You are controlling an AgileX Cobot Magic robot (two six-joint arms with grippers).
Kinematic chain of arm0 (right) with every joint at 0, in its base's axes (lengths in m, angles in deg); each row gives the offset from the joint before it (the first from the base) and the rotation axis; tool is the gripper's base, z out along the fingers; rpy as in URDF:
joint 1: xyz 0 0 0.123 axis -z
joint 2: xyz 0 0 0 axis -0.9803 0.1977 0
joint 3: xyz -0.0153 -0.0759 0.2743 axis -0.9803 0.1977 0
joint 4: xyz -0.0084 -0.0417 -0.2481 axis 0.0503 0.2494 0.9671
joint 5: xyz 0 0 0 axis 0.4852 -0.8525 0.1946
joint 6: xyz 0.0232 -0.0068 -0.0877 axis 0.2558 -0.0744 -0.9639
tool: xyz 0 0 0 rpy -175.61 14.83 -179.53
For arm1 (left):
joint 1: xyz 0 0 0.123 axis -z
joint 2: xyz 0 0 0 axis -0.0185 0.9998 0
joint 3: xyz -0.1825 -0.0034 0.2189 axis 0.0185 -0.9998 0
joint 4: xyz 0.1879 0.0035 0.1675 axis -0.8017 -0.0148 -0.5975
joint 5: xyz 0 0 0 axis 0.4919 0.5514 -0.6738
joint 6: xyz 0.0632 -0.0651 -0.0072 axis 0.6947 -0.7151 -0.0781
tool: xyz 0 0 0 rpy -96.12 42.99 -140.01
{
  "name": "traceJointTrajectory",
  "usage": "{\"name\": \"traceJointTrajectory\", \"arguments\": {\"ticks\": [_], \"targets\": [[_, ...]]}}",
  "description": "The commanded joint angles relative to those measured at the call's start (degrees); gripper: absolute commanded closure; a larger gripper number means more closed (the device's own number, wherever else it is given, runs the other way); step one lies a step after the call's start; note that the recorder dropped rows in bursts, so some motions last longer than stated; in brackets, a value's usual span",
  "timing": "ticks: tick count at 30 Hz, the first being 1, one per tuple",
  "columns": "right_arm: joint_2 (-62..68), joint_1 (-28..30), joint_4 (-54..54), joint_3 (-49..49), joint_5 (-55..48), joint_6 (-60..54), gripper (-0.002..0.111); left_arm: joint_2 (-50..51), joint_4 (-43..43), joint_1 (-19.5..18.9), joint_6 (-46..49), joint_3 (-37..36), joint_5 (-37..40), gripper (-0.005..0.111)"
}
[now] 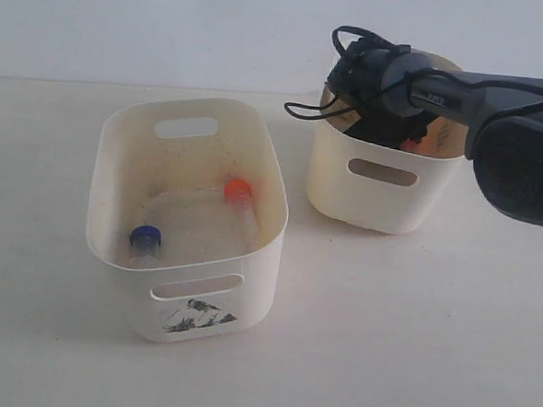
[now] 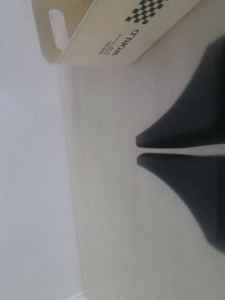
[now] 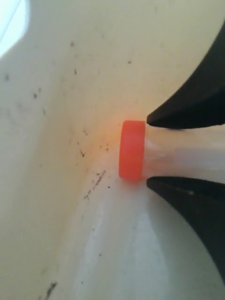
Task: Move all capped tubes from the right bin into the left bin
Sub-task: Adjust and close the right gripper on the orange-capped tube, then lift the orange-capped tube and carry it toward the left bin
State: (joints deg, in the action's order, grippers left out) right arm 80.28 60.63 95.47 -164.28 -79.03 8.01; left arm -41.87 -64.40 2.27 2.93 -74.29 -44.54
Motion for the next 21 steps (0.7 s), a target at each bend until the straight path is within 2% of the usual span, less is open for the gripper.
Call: {"name": "traceJointTrajectory", "arguments": {"ticks": [1, 15, 21], "targets": [[-0.84, 0.34, -5.34, 0.28, 2.36, -1.55, 0.108, -0.1, 0.64, -0.06, -0.66, 0.21, -0.54, 0.102], [-11.09, 0.21, -13.84, 0.28, 1.31, -6.4, 0.108, -0.1, 0.64, -0.06, -0.66, 0.21, -0.54, 0.102], [-20.88, 0.21, -23.09, 0.39, -3.07, -11.46, 0.108, -0.1, 0.64, -0.06, -0.66, 0.21, -0.54, 0.102]]}}
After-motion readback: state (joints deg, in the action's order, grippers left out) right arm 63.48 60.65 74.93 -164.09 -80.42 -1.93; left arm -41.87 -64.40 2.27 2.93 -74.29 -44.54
